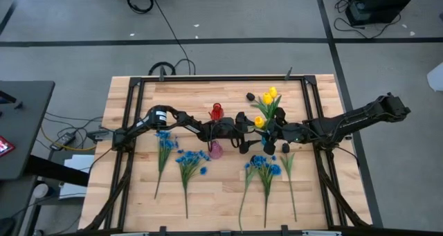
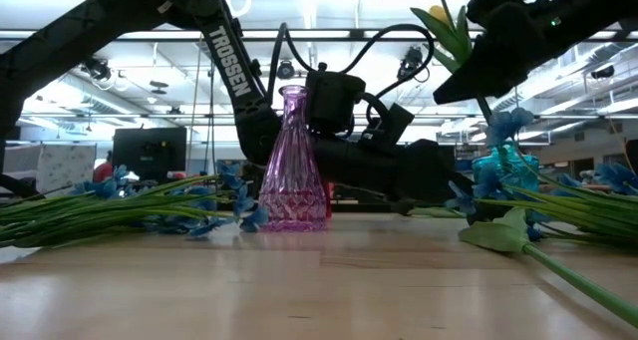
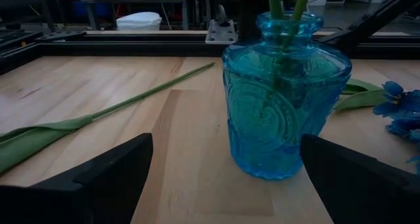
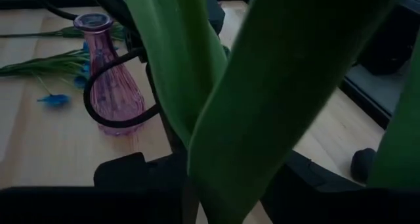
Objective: Sort flowers into vase by color
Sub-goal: Put the yellow flower into the blue vase
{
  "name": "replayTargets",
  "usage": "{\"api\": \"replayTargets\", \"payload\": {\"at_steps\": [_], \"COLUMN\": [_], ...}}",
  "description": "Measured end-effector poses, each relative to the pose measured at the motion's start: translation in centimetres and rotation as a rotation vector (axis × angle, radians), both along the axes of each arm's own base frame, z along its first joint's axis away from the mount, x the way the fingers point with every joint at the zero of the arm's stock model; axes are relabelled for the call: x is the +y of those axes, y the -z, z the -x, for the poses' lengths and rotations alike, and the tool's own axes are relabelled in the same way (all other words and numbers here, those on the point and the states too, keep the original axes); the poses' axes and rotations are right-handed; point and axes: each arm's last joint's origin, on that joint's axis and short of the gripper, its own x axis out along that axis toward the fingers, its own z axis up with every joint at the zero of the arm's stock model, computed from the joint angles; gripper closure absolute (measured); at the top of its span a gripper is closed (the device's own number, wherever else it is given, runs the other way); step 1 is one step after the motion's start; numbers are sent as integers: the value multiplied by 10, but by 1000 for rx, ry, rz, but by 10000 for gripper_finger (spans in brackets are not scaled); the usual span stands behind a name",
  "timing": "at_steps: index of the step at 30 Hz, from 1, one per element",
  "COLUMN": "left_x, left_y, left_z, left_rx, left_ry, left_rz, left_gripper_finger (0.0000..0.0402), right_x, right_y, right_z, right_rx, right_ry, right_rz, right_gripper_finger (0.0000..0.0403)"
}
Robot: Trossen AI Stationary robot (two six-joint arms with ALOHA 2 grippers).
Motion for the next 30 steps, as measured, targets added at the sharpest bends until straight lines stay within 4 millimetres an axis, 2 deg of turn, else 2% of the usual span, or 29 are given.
{"api": "replayTargets", "payload": {"at_steps": [8,21,30], "left_x": [2,2,2], "left_y": [-4,-6,-6], "left_z": [-1,-1,-1], "left_rx": [-40,-59,-58], "left_ry": [-58,-61,-60], "left_rz": [15,20,16], "left_gripper_finger": [9,9,9], "right_x": [-1,-3,-4], "right_y": [0,0,1], "right_z": [0,0,2], "right_rx": [3,-1,15], "right_ry": [-9,-2,11], "right_rz": [-9,-18,-41], "right_gripper_finger": [253,247,208]}}
